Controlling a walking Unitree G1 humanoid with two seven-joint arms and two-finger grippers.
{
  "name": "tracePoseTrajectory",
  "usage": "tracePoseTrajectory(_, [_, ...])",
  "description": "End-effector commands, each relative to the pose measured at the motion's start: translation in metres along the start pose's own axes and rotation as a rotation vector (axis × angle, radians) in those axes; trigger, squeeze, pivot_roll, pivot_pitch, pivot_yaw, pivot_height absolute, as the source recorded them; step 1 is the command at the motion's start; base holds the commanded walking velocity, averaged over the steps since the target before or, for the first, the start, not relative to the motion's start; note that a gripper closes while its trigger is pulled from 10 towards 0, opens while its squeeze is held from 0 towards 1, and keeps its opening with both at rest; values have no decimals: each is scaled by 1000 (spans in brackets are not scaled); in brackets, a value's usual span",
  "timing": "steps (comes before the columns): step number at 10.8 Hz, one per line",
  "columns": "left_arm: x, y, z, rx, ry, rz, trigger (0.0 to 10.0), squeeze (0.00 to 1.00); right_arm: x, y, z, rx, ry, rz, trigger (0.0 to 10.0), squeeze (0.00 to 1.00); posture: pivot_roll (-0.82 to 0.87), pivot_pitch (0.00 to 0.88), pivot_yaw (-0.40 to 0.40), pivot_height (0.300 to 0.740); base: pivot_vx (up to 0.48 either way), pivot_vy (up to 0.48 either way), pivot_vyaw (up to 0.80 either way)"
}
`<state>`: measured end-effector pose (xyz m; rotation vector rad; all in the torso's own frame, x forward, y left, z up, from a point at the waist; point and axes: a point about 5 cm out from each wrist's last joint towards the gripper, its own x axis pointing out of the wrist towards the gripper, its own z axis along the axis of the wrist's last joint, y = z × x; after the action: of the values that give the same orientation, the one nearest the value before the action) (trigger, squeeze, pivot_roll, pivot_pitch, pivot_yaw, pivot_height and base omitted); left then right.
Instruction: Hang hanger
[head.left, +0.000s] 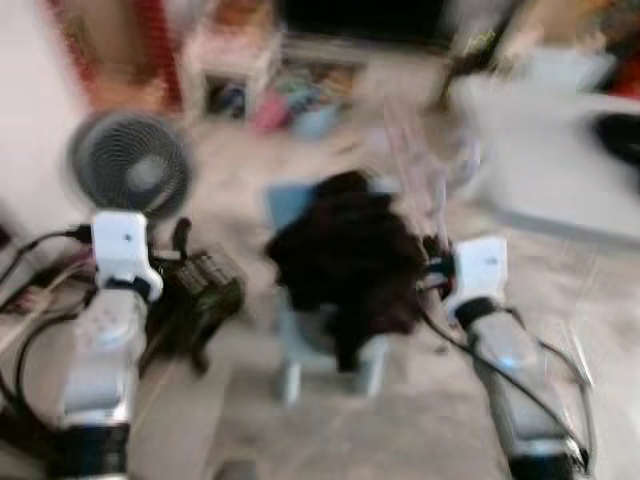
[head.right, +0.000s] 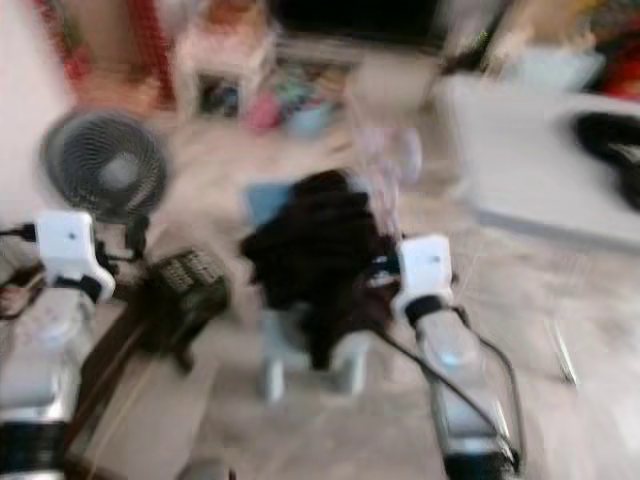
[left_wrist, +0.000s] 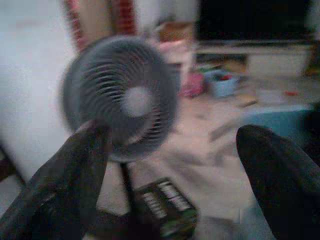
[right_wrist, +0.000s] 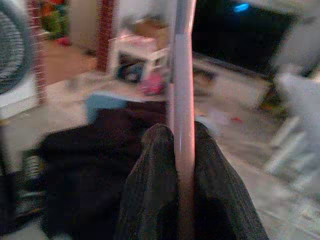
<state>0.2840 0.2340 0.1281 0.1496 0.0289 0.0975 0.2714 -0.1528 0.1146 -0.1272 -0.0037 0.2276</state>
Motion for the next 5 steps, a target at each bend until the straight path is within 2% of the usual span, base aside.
tracePoseTrajectory(1, [4, -9, 7, -9, -23, -36, 10000, 0, -1, -11, 6, -26, -23, -30, 10000, 0, -20, 0, -55, 740, 409, 251, 0])
tracePoseTrajectory(2, [4, -10, 6, -9, -24, -36, 10000, 0, 0, -11, 6, -28, -25, -31, 10000, 0, -20, 0, -55, 740, 409, 247, 0])
tracePoseTrajectory(3, [5, -10, 6, -13, -24, -34, 10000, 0, -1, -11, 6, -29, -25, -31, 10000, 0, -21, 0, -55, 740, 375, 0, 0])
tracePoseTrajectory(5, [4, -11, 6, -11, -27, -28, 10000, 0, 0, -11, 6, -32, -27, -33, 10000, 0, -20, 0, -56, 740, 0, 0, 0])
